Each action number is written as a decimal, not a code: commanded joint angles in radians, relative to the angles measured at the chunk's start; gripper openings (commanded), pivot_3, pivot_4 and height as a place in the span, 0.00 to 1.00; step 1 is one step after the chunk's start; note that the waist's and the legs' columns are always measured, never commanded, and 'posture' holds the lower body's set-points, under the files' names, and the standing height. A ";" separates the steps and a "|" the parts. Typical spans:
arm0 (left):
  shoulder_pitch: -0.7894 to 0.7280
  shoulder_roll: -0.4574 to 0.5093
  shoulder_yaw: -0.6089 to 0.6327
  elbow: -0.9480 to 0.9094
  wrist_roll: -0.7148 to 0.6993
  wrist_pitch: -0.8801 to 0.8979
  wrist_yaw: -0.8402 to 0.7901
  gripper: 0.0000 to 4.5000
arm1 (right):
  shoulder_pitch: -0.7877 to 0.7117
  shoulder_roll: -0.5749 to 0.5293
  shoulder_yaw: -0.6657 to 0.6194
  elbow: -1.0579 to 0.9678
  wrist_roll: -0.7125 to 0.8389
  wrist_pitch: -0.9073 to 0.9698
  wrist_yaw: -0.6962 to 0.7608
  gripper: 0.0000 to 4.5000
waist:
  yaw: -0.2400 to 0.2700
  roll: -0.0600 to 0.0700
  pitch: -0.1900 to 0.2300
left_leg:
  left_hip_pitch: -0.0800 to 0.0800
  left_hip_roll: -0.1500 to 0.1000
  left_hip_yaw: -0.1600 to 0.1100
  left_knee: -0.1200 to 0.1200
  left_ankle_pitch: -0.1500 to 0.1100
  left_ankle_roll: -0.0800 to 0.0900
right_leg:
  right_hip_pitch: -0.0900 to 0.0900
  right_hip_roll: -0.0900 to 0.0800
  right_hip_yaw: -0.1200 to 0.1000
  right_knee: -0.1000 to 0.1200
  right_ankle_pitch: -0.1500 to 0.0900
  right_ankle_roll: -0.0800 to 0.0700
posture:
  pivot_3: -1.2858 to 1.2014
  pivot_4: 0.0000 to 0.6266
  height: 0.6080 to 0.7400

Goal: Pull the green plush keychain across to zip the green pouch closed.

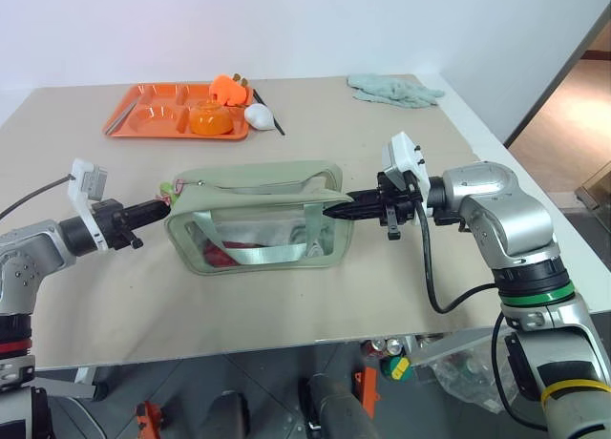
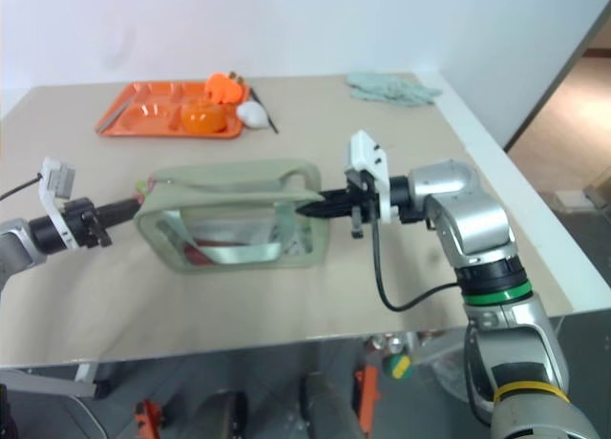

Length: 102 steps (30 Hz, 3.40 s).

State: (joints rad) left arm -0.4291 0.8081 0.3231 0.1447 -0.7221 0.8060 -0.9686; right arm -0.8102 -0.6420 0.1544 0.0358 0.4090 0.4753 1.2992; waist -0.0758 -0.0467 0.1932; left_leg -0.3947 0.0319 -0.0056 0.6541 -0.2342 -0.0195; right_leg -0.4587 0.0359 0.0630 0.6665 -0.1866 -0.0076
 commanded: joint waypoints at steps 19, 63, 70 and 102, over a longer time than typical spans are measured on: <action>-0.360 0.196 -0.150 -0.112 0.101 -0.138 -0.177 0.00 | -0.027 0.010 -0.024 -0.008 0.006 -0.030 0.000 0.00 | 0.001 0.000 0.000 | -0.001 -0.001 0.000 0.000 0.000 -0.001 | 0.000 -0.001 0.000 0.000 0.000 0.001 | 0.52 0.24 1.00; 0.160 0.388 0.177 -0.326 -0.031 0.105 -0.327 0.99 | -0.017 0.025 -0.016 -0.015 0.011 -0.031 -0.003 0.00 | -0.003 0.000 0.001 | 0.001 0.001 -0.001 -0.001 0.000 -0.001 | 0.000 0.001 -0.001 0.000 -0.002 -0.003 | 0.52 0.24 1.00; 0.211 0.349 0.121 -0.413 -0.046 0.100 -0.280 0.99 | -0.026 0.036 -0.014 -0.010 0.008 -0.034 -0.003 0.00 | -0.002 0.000 0.001 | 0.001 0.001 0.000 -0.001 0.000 -0.001 | 0.000 0.001 -0.001 0.000 -0.001 -0.002 | 0.52 0.24 1.00; 0.102 0.191 -0.055 -0.353 0.055 -0.049 -0.116 0.01 | 0.005 0.017 -0.050 -0.032 0.030 0.000 -0.024 0.00 | 0.000 0.000 0.001 | 0.001 0.001 0.000 -0.001 0.000 -0.001 | 0.000 0.002 0.000 0.000 -0.001 -0.002 | 0.52 0.24 1.00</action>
State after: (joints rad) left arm -0.3243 0.9924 0.2499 -0.1756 -0.6616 0.7651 -1.0897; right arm -0.7919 -0.6191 0.1539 0.0222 0.4101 0.4788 1.2806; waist -0.0758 -0.0467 0.1938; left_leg -0.3938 0.0330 -0.0057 0.6530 -0.2338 -0.0202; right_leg -0.4587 0.0375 0.0631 0.6668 -0.1876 -0.0092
